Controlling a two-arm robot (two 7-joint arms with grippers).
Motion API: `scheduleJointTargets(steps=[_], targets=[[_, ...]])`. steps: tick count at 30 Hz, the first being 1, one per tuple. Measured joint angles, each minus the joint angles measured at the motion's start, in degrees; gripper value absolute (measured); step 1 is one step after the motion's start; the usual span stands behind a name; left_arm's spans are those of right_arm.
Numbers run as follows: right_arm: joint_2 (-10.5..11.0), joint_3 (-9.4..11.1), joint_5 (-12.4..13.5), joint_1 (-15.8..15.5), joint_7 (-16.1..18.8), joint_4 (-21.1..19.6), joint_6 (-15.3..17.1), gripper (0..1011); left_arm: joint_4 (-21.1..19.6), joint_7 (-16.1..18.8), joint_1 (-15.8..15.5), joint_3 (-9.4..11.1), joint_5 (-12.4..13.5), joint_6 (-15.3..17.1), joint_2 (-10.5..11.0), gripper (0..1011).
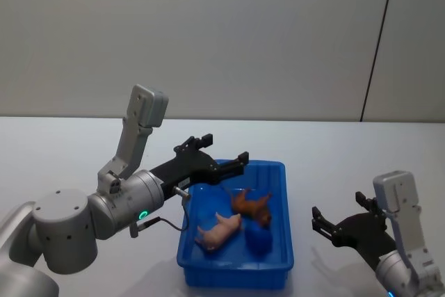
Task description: Pick up the two dolls from the table and place them into the box.
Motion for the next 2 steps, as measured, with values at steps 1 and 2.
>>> scheduleJointTargets(steps=[1,2], targets=[[0.0,0.0,0.0,0.0,0.0,0.0,0.0,1001,0.06,-0.09,-0.03,0.01,-0.01,-0.05,-0.02,1001],[0.0,0.0,0.0,0.0,0.0,0.0,0.0,1001,0.13,-0.18,-0.05,0.02,-0.03,-0.1,-0.04,1001]])
